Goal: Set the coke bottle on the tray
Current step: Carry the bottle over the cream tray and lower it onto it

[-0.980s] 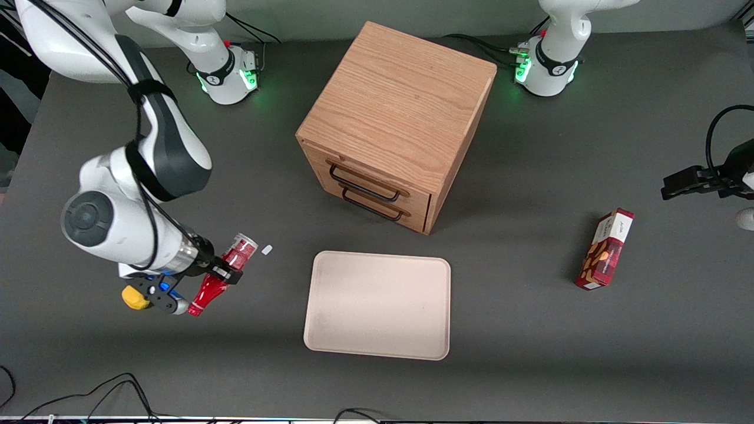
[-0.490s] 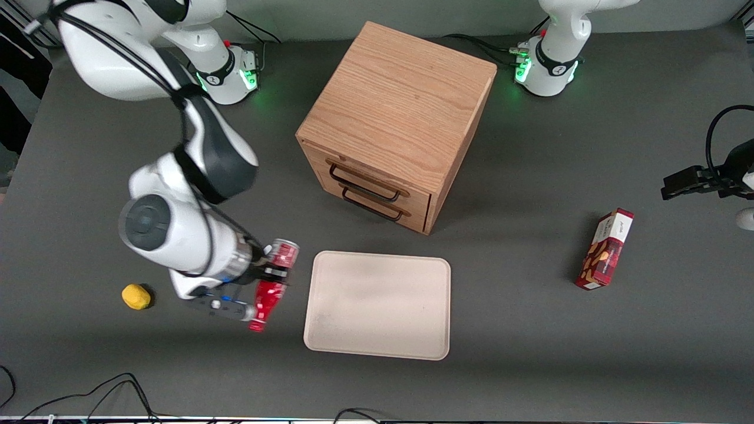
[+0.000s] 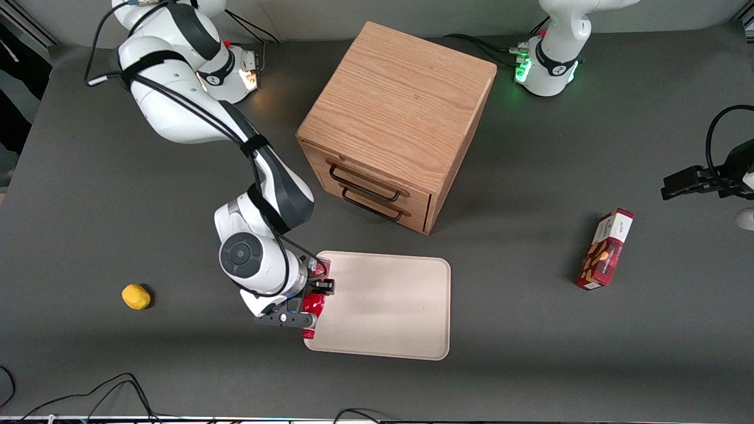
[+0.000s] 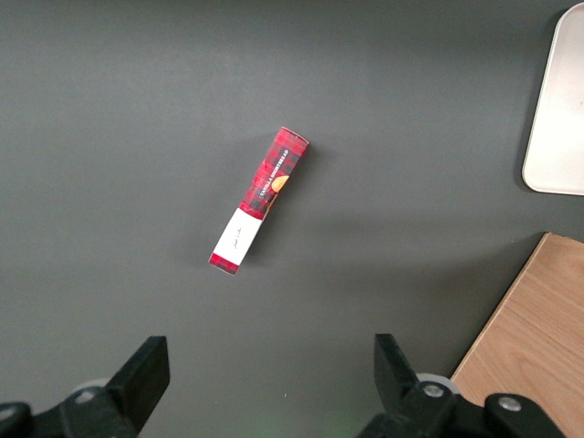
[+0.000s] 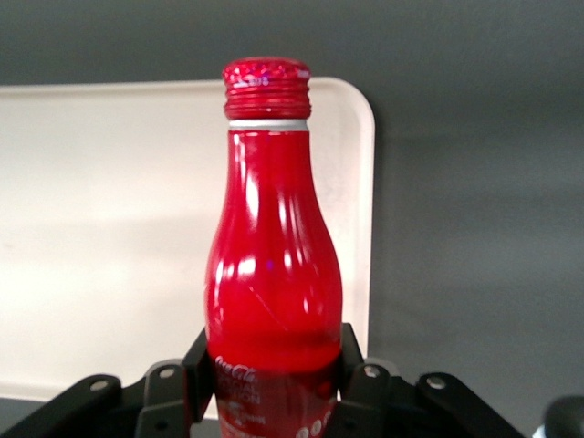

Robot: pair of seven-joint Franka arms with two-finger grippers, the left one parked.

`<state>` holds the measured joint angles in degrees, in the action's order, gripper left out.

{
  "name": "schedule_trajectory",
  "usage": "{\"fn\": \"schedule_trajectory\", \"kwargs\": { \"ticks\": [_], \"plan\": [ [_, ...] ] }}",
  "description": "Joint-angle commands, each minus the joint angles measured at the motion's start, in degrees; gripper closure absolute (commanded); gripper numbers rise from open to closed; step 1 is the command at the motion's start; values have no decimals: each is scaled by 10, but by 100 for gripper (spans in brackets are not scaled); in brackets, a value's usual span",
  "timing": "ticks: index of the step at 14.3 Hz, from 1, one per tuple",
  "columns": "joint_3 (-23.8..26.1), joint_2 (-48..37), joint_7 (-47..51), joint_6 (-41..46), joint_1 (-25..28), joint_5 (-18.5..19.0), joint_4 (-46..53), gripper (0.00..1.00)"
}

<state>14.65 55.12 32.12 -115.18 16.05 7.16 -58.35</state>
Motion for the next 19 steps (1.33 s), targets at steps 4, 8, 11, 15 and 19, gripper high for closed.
{"fn": "schedule_trajectory", "kwargs": {
  "ticks": [4,8,11,15,19],
  "plan": [
    [-11,63,-6,-63,8,10,29,84],
    [-11,79,0,-87,8,10,28,64],
    [-18,86,17,-102,10,10,25,32],
    [-23,82,20,-125,13,10,4,0],
    [-23,56,22,-120,13,9,-1,0]
  ]
}}
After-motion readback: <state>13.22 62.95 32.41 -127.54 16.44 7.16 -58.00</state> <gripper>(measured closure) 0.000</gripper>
